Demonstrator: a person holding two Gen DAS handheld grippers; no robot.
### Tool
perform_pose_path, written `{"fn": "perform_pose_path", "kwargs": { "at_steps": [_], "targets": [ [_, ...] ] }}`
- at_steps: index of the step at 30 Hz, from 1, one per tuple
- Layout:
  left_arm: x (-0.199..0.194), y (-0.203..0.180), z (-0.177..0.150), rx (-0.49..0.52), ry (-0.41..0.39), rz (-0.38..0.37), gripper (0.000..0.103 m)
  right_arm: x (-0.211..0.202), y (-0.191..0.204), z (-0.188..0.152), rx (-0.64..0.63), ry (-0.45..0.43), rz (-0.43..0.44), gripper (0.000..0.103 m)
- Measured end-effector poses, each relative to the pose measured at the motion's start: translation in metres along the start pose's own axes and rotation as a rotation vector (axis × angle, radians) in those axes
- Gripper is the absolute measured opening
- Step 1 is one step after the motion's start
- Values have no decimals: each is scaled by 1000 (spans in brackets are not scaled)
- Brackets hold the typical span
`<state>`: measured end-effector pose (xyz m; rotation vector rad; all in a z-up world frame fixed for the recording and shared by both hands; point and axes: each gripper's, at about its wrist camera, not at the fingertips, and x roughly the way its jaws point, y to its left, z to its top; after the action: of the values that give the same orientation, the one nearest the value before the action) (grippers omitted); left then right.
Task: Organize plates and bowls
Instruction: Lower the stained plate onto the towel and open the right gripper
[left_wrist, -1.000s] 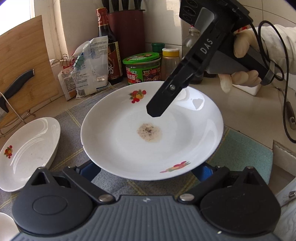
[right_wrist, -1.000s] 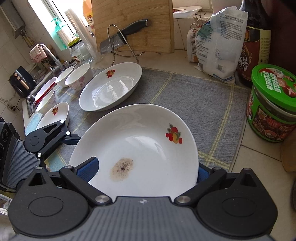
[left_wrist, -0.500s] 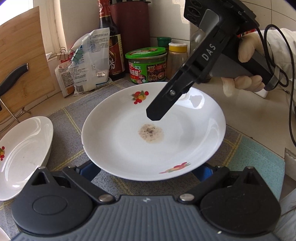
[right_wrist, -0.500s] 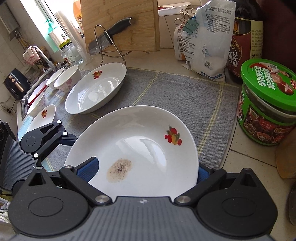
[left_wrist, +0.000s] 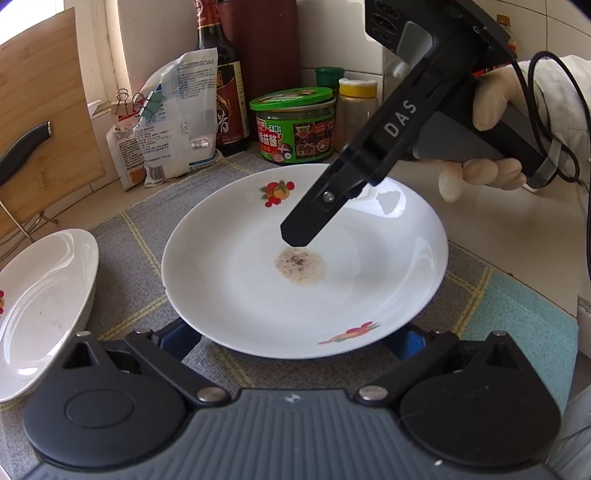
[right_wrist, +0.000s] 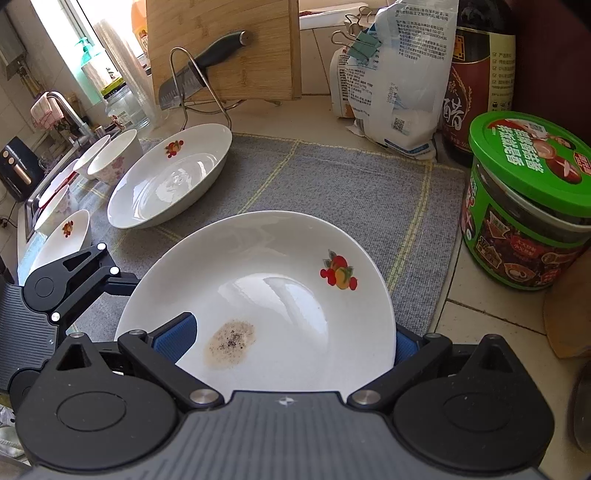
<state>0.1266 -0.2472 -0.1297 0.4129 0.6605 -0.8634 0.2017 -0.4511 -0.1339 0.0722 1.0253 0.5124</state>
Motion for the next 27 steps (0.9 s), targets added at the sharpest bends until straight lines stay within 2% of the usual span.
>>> {"fn": "perform_pose_path", "kwargs": {
  "at_steps": [3, 12, 18, 22, 27],
  "targets": [
    [-1, 1, -1, -10, 8, -19, 103, 0, -1, -1, 14, -10, -9, 103],
    [-16, 4, -11, -64, 21, -1, 102, -19, 10, -4, -32, -32, -117, 103],
    [-36, 3, -12, -103, 18, 38, 102, -42, 31, 3, -63, -92, -181, 103],
    [-57, 3, -10, -161, 0, 66, 102, -51, 55, 7, -102, -129, -173, 103],
    [-83, 2, -10, -219, 19, 138, 102, -49, 87, 11, -139, -148, -172, 103]
  ]
}}
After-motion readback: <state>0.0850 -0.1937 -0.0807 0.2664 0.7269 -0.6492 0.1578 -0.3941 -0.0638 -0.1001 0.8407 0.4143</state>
